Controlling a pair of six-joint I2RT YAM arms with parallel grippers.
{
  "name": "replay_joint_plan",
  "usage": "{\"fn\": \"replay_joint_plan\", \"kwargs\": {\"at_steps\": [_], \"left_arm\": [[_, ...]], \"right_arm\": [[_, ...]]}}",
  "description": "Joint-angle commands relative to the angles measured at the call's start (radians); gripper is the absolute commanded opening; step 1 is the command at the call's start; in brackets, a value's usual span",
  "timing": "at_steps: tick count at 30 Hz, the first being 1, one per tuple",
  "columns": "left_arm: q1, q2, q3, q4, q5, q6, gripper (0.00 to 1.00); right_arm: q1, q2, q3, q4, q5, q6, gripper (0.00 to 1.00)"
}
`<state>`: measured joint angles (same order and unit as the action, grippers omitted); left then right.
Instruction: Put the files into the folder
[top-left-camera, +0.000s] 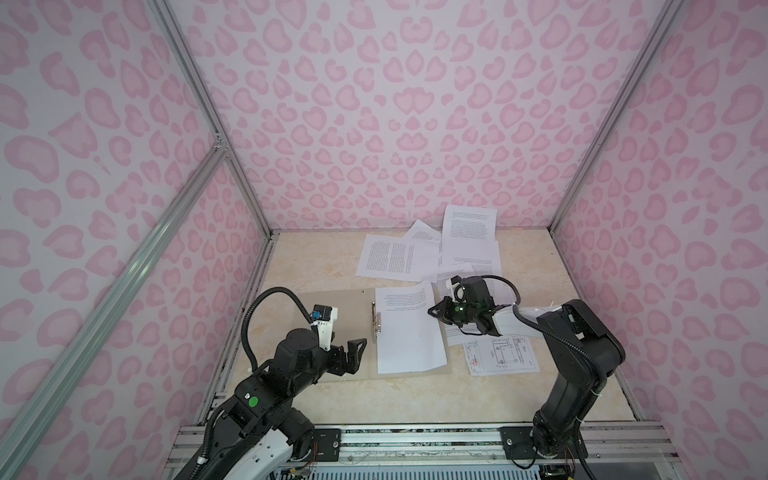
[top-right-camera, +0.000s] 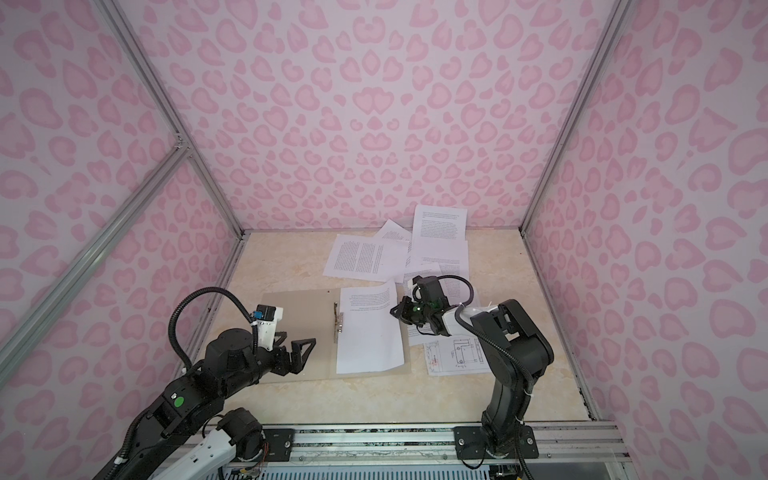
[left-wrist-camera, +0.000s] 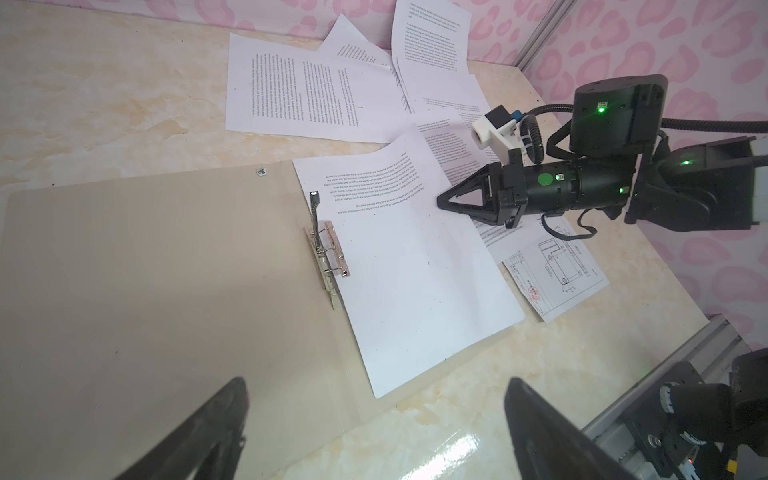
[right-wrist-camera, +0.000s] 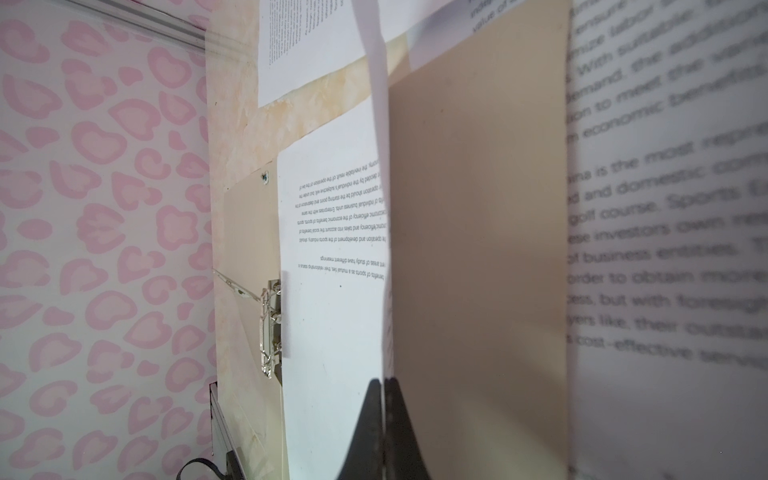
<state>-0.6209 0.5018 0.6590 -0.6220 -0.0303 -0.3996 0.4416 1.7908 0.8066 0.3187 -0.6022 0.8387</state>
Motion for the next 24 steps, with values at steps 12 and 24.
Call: {"fn": "replay_joint_plan", "kwargs": {"at_steps": [12, 24], "left_arm": [[0.001, 0.005, 0.012, 0.019, -0.014, 0.005, 0.97], [0.001, 0.145, 0.04, 0.098, 0.123, -0.048, 0.98]], "right_arm": [[0.002, -0.082, 0.001, -0.204, 0.169, -0.045, 0.61], [-0.249, -0.181, 0.083, -0.448, 0.258, -0.264, 0.74]]}}
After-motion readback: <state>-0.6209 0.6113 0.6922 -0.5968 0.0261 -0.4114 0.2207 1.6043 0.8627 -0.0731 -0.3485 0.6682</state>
